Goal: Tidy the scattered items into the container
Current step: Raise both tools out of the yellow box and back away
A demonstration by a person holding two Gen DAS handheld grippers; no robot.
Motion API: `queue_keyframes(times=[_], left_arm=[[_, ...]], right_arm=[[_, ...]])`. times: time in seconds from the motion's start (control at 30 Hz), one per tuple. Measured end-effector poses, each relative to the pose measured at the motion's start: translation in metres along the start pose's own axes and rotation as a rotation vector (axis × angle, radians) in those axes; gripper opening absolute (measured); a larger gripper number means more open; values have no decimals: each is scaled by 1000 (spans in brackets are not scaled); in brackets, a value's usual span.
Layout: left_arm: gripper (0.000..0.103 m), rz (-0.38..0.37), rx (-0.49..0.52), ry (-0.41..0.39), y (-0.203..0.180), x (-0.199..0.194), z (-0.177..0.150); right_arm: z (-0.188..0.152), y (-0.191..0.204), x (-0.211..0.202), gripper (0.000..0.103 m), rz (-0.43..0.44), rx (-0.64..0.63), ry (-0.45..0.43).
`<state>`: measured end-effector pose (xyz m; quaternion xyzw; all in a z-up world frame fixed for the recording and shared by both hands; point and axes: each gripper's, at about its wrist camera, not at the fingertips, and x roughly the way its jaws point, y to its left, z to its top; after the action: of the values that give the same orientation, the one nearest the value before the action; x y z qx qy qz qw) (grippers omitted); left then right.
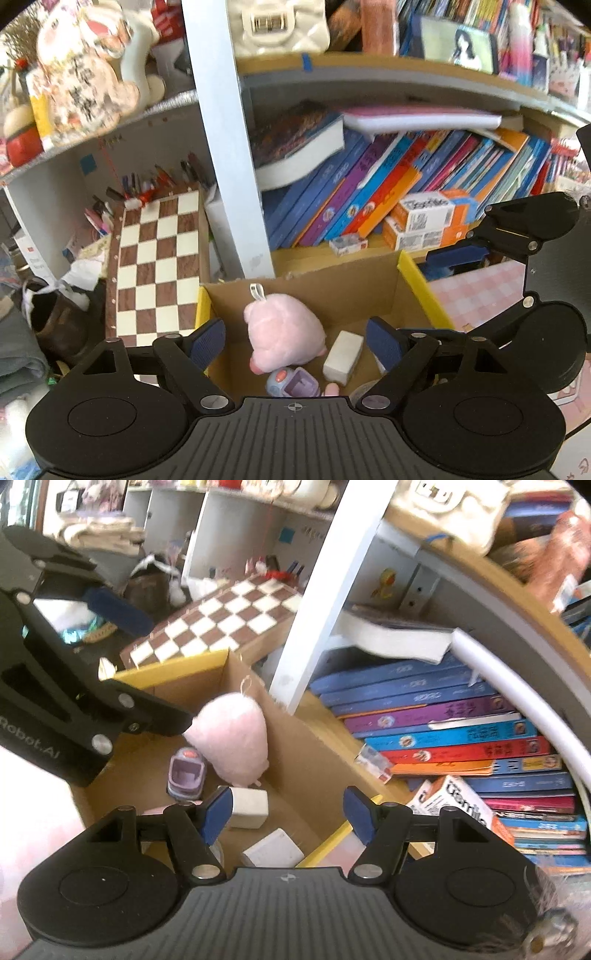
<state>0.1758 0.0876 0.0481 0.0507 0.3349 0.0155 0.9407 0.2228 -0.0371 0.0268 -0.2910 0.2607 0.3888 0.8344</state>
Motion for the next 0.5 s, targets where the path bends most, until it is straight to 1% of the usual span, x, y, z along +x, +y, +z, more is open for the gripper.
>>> queue_keyframes(times=[0.07, 0.13, 0.27, 0.5], left_arm=[[90, -6, 2, -24, -2, -12, 0], [91, -11, 5, -46, -5, -24, -1], [96, -8, 8, -83, -10, -46, -3], [98, -5, 4, -116, -21, -75, -17]], right_arm=[[0, 0, -13, 70, -1, 21, -20], [0, 2, -26, 70, -3, 37, -39], [-2, 7, -49, 70, -28, 54, -74], [-16, 16, -87, 70, -72, 124, -122]])
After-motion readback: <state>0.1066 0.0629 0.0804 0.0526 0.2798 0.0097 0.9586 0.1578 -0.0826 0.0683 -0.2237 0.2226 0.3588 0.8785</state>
